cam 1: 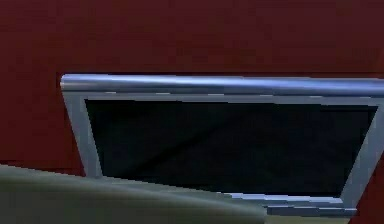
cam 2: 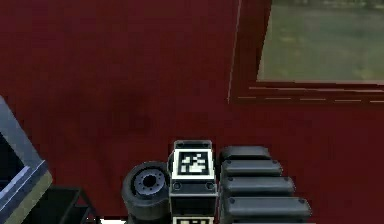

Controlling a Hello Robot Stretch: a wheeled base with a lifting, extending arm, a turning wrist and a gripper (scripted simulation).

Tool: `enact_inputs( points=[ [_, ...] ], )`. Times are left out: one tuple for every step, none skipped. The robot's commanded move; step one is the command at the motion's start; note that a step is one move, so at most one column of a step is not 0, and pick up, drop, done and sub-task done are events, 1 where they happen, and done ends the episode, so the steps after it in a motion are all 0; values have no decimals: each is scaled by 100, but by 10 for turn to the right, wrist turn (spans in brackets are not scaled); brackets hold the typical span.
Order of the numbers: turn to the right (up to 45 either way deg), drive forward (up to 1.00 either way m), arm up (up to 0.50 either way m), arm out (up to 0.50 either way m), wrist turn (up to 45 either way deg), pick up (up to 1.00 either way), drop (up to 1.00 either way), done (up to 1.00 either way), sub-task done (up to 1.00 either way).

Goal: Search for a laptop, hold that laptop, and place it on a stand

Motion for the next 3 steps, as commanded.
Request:
enact_inputs(
  points=[
    [-270, 0, 0, 0, 0, 0, 0, 0, 0],
    [450, 0, 0, 0, 0, 0, 0, 0, 0],
    [270, 0, 0, 0, 0, 0, 0, 0, 0]
  ],
)
